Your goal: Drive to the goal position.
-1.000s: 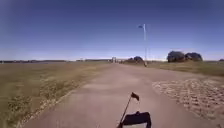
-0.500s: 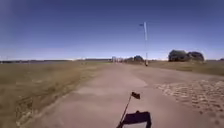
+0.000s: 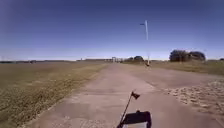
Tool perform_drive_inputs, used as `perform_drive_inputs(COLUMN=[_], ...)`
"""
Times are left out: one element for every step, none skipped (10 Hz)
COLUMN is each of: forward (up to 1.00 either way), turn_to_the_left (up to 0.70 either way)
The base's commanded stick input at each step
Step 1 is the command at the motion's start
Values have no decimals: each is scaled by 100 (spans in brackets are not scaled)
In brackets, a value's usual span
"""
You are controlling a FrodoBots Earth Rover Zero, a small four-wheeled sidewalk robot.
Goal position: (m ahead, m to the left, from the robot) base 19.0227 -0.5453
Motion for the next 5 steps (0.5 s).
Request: perform_drive_inputs(forward=[100, 100, 100, 100, 100], turn_to_the_left=[0, 0, 0, 0, 0])
